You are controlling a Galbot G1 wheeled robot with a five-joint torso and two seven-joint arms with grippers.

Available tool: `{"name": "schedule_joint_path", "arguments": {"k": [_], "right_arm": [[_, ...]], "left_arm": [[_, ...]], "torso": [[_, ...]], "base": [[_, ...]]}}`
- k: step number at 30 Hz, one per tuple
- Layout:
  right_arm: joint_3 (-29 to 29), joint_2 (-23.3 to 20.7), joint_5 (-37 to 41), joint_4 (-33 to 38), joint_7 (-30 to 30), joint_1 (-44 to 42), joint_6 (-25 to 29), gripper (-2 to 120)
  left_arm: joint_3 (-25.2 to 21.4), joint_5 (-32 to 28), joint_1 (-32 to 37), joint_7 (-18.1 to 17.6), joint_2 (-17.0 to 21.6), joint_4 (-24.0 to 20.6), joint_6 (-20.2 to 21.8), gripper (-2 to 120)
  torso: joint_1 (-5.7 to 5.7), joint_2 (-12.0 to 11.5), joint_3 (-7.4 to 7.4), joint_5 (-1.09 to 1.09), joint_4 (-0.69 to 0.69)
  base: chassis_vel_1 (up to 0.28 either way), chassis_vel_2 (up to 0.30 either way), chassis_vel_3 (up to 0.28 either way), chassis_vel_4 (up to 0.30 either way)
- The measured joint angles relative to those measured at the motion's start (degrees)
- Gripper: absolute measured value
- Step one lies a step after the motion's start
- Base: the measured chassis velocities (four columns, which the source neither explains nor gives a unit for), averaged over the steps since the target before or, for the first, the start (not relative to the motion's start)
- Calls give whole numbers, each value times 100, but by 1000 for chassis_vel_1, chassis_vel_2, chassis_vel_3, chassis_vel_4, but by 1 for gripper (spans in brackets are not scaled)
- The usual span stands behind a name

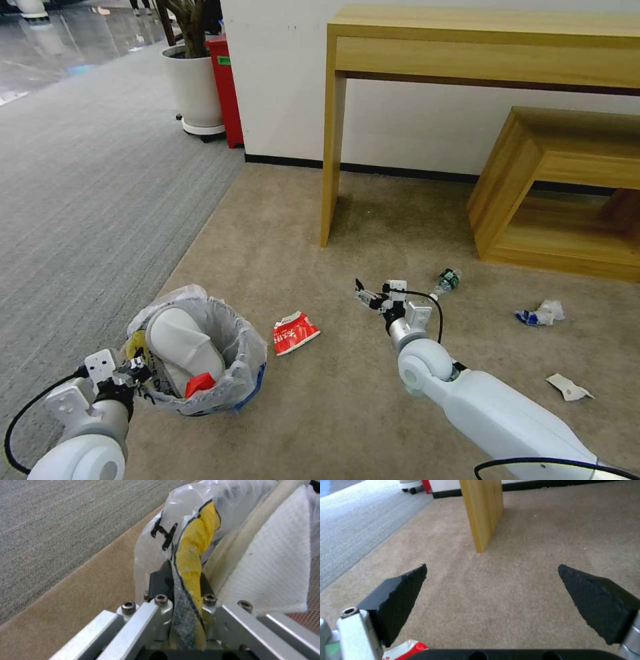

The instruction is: Pick up the trash bin and place the garbage on the floor into it.

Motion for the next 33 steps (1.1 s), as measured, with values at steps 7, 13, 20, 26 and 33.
{"name": "schedule_joint_path", "arguments": {"k": [7,13,20,26,33], "right_arm": [[-129,124,35,-77,60,91,-57,100],[-436,405,356,-123,346,176,-264,100],[-1008,1527,886,-720,907,455,-637,100],[-1186,2147,1084,-1266,1128,565,-701,100],[-1195,2539,1084,-1877,1185,583,-733,100]], "left_arm": [[-7,-2,10,0,2,-6,0,3],[-6,-2,0,-1,-11,1,0,3],[17,29,0,0,-77,37,-9,3],[19,33,10,10,-82,44,-45,3],[2,36,45,44,-70,49,-94,3]], "torso": [[0,0,0,0,0],[0,0,1,-1,-1],[0,0,1,-1,1],[0,0,0,-2,0],[0,0,1,-1,0]], "base": [[-56,52,60,-54],[-19,17,13,-26],[0,0,0,0],[0,0,0,0],[0,0,0,0]]}}
